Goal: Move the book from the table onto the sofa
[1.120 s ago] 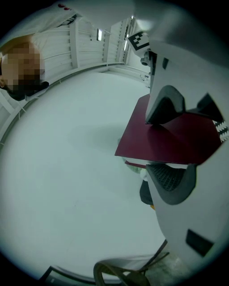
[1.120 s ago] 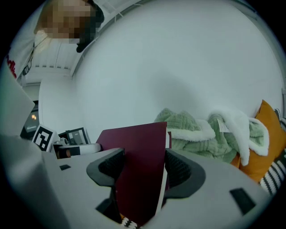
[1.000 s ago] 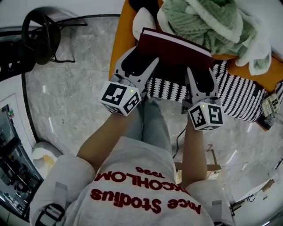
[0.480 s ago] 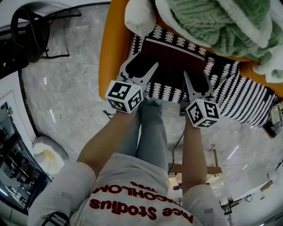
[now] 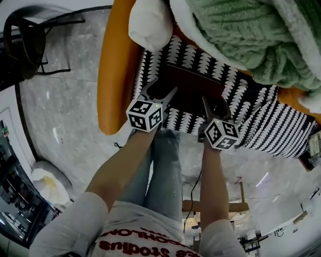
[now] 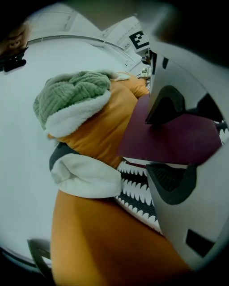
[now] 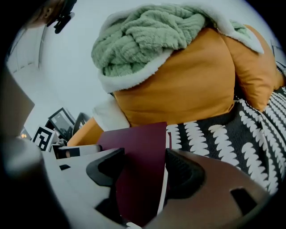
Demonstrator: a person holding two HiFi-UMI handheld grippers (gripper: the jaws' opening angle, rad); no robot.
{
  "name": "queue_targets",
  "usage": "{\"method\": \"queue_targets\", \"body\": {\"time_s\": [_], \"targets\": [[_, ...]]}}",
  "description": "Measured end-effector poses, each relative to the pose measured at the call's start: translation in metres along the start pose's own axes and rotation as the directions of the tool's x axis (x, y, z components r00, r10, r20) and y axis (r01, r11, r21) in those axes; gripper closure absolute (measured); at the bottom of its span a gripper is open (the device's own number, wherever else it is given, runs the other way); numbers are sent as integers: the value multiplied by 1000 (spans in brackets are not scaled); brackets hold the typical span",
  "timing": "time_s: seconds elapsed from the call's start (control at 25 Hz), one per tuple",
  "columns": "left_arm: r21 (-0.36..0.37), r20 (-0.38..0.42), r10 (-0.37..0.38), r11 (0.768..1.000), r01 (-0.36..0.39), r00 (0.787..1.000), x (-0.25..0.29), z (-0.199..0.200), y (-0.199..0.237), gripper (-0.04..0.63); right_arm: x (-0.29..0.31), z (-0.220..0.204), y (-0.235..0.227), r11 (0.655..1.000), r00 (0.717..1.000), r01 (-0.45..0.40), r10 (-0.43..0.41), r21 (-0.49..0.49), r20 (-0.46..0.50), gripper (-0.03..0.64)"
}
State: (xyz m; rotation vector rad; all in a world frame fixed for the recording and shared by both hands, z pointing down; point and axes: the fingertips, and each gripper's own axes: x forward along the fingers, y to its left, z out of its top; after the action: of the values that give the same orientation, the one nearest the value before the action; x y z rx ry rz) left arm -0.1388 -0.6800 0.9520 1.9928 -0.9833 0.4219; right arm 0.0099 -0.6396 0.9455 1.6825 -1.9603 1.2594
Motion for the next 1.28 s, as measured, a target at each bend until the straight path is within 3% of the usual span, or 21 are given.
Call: {"method": "queue_targets", "body": {"time_s": [0.28,0.6,0.68,0.8,0.84,0.92,1.0,1.28], "targets": [[-55,-90,30,998,-35,996,28,-39,29,314,35,-40,-22,999,996,-1,5,42,-84,310],[-79,-112,19,996,-28,994,30,-38,32,314,36,-40,-24,997,997,-15,21,80,-80,310],[-30,-119,73,997,-77,990,23,-32,37,318,32,-35,-25,997,996,2,5,82,-91,310],[84,-80,173,983,-166,982,7,-12,43,392,18,-22,-33,998,996,53,-50,43,-71,310],[102,-56,186,978,-179,981,0,-3,42,437,11,-16,-35,997,996,70,-69,27,-56,328],[117,-11,181,977,-179,983,-13,18,35,525,-7,2,-34,995,995,97,-97,1,-12,461],[134,29,153,979,-156,988,-27,41,22,553,-25,22,-27,994,993,110,-109,-15,33,549],[213,144,49,974,-79,988,-78,123,-37,571,-93,103,32,993,981,76,-58,-87,188,583]]}}
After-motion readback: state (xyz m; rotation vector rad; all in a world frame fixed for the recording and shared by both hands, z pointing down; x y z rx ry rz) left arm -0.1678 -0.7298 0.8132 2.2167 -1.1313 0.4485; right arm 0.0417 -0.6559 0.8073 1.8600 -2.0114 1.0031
